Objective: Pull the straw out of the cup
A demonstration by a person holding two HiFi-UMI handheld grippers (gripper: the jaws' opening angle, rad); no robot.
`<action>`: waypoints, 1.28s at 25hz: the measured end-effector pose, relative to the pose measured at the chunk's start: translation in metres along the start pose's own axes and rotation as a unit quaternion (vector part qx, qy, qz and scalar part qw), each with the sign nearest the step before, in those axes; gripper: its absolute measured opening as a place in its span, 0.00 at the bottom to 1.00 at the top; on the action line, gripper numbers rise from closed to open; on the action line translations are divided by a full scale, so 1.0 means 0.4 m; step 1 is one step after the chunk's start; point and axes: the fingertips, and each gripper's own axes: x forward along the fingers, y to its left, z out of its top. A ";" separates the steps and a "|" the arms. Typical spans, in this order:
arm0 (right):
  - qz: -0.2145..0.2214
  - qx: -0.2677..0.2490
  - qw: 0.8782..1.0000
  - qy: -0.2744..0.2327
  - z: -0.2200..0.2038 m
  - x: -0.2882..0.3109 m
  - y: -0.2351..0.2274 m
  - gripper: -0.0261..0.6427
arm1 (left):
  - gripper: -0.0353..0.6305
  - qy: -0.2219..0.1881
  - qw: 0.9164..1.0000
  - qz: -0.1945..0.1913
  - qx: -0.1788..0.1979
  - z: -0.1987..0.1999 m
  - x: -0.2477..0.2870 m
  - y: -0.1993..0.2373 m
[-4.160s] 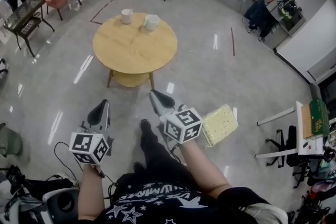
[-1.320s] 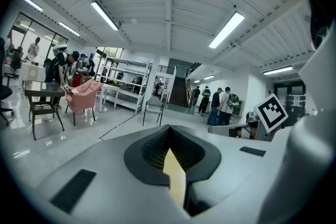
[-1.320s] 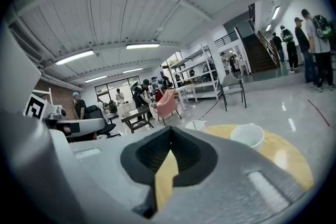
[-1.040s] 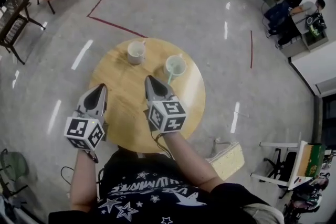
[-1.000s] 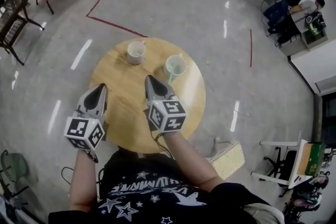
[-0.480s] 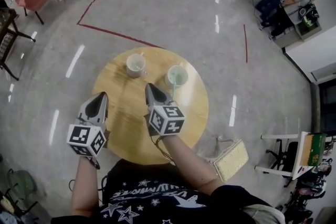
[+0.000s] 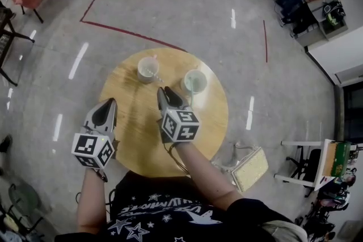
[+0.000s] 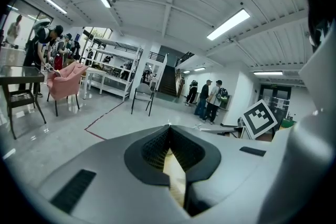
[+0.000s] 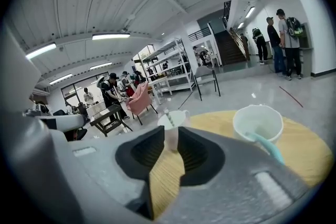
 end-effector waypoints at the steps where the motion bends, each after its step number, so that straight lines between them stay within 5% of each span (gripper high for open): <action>1: -0.002 -0.002 1.000 -0.002 0.003 0.006 -0.005 0.16 | 0.06 0.001 1.000 0.000 -0.001 -0.001 0.005 0.001; 32: 0.005 -0.022 0.998 -0.060 0.086 0.050 0.031 0.07 | 0.06 0.008 1.000 0.028 0.000 -0.016 -0.027 0.044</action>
